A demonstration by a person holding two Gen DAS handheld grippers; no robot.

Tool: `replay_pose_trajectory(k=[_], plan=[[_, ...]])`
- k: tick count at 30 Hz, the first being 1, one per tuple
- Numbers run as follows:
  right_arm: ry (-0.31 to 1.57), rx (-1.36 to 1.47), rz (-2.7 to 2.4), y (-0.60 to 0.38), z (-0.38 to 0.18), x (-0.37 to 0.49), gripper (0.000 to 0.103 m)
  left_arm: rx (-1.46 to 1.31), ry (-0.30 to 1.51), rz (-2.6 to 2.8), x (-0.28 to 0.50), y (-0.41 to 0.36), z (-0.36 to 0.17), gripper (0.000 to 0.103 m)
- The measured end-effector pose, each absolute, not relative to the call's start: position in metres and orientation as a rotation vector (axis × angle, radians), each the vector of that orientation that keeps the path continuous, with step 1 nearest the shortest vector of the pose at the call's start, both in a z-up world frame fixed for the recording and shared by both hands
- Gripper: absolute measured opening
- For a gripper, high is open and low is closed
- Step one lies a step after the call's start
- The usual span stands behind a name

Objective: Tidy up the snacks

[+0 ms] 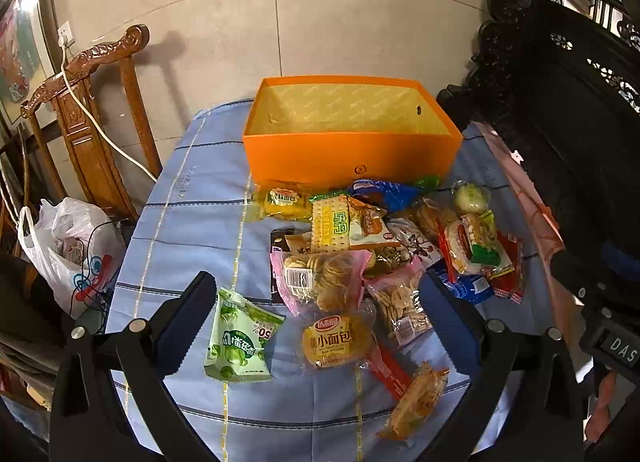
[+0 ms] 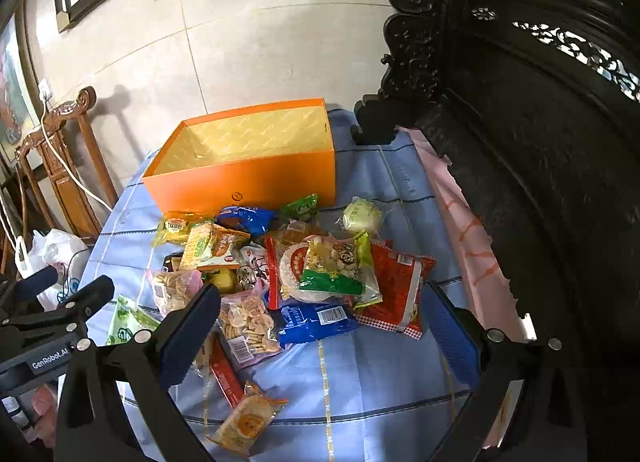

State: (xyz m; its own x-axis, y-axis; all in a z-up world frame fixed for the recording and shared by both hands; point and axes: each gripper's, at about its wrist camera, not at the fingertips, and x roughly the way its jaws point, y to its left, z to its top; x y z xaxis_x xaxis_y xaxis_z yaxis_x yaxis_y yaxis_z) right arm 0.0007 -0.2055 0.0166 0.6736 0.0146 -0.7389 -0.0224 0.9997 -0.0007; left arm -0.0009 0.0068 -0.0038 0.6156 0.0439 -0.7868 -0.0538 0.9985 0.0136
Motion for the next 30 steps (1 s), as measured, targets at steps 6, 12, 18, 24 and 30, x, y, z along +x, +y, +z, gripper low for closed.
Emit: replay_pose_trajectory(k=[6,12,18,24,30], plan=[[0.826,-0.002,0.012,-0.211,0.016,0.001,0.099,-0.009,0.926,0.048,0.002,0.006,-0.010,0.099],[0.874,0.085,0.042,-0.214,0.009,0.003,0.099,-0.016,0.896,0.022,0.000,0.006,-0.006,0.099],[0.864,0.045,0.026,-0.209,0.010,0.003,0.099,-0.025,0.890,-0.006,0.001,0.007,-0.006,0.099],[0.879,0.050,0.026,-0.209,0.009,0.005,0.099,0.053,0.882,0.010,0.000,-0.004,-0.005,0.099],[0.885,0.013,0.027,-0.204,0.009,0.007,0.099,0.072,0.876,-0.026,-0.006,-0.010,-0.005,0.099]])
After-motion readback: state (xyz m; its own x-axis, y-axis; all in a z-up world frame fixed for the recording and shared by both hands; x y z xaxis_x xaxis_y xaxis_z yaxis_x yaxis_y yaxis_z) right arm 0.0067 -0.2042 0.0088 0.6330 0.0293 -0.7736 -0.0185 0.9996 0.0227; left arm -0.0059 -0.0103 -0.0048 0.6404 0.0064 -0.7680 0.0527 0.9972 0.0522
